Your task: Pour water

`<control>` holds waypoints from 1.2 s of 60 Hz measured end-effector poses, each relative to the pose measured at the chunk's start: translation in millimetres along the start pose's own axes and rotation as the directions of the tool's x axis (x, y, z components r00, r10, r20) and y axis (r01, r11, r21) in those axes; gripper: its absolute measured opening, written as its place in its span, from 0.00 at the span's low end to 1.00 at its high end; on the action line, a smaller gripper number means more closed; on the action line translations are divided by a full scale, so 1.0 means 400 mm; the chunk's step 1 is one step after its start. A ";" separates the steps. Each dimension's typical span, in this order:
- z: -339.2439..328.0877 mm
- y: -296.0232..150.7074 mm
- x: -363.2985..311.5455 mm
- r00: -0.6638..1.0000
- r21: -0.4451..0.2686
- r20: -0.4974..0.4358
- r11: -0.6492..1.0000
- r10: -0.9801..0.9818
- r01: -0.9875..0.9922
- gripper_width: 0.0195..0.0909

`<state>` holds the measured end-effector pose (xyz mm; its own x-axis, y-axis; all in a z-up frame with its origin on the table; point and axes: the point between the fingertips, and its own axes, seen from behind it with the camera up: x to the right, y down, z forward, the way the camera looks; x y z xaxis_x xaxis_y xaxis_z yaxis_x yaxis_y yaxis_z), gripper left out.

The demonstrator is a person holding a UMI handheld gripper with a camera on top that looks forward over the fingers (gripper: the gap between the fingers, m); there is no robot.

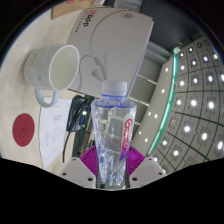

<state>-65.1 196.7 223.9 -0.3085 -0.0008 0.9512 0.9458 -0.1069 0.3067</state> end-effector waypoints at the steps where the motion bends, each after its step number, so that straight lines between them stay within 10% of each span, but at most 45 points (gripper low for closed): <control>1: 0.014 -0.010 -0.011 1.000 0.009 -0.006 1.000 -0.024 0.025 0.19; 26: 0.048 -0.081 -0.040 0.974 0.091 -0.061 0.971 -0.218 0.223 0.18; 44: -0.001 -0.042 0.012 0.939 0.082 0.104 0.938 0.328 -0.337 0.19; 57: -0.069 -0.004 0.034 0.530 -0.040 0.252 0.556 0.810 -0.830 0.19; 72: -0.102 -0.027 -0.101 -0.045 -0.259 0.362 0.055 0.931 -0.964 0.19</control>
<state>-66.8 157.2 180.7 0.9310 0.2608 0.2554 0.3231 -0.2631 -0.9091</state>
